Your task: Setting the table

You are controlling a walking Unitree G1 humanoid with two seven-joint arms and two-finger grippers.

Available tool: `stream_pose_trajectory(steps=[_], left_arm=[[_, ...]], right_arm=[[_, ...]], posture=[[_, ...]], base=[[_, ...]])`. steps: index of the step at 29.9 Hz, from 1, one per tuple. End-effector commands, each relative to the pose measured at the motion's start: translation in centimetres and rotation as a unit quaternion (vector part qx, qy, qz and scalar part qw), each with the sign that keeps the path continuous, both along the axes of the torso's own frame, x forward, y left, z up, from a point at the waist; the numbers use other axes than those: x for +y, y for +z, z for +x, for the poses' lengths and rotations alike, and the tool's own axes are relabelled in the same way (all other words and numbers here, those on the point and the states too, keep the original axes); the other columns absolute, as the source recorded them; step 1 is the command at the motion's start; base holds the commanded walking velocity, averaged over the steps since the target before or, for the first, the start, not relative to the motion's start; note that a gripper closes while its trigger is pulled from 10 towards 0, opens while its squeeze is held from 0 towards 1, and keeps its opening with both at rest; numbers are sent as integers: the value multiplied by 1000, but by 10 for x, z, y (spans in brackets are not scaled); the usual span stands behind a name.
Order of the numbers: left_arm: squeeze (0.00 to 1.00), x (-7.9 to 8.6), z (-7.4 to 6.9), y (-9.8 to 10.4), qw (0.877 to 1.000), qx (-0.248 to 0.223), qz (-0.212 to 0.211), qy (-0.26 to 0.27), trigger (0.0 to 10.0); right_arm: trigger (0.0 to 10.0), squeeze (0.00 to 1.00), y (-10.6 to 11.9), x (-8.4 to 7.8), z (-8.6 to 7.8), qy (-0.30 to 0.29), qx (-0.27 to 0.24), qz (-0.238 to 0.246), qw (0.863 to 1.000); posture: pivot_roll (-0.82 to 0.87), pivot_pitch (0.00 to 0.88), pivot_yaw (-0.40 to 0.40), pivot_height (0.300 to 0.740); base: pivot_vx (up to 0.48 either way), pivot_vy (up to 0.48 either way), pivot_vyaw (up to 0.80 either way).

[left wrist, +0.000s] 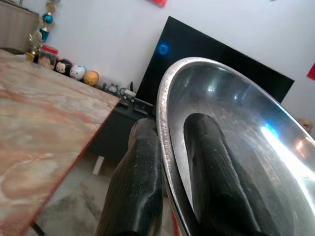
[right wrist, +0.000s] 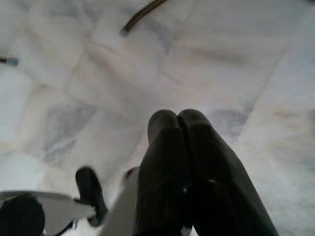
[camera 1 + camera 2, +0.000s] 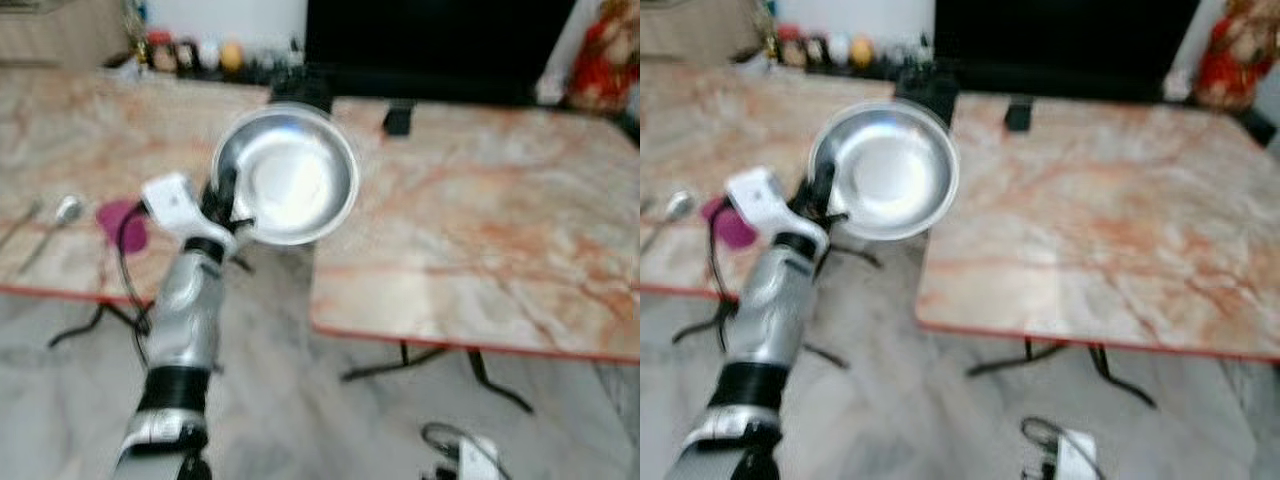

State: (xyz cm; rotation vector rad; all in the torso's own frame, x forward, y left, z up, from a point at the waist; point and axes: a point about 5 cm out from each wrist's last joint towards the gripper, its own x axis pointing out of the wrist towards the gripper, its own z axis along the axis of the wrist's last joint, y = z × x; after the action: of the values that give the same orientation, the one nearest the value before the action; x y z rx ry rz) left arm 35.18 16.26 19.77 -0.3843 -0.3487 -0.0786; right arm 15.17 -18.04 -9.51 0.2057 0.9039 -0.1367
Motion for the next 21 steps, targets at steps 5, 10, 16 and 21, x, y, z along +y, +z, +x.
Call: stream_pose_trajectory(steps=[5,10,16,21], left_arm=[[0,-10,0,8,1000,-15,-4,-17,10000],[0,-11,0,6,1000,-13,-5,-20,10000],[0,-15,2,7,999,-13,-6,-29,10000],[0,-17,2,6,999,-13,-7,-33,10000]], right_arm=[[10000,0,1,-10,-1,-11,0,-9,1000],[10000,0,1,-11,-2,-12,1,-8,1000],[10000,0,1,-14,-2,-13,5,-10,1000],[10000,0,1,-16,-1,-16,4,-9,1000]], posture=[[23,0,-11,736],[17,0,-11,736],[11,0,-7,736],[9,0,-7,736]], base=[[0,-446,0],[0,-446,0],[0,-446,0],[0,-446,0]])
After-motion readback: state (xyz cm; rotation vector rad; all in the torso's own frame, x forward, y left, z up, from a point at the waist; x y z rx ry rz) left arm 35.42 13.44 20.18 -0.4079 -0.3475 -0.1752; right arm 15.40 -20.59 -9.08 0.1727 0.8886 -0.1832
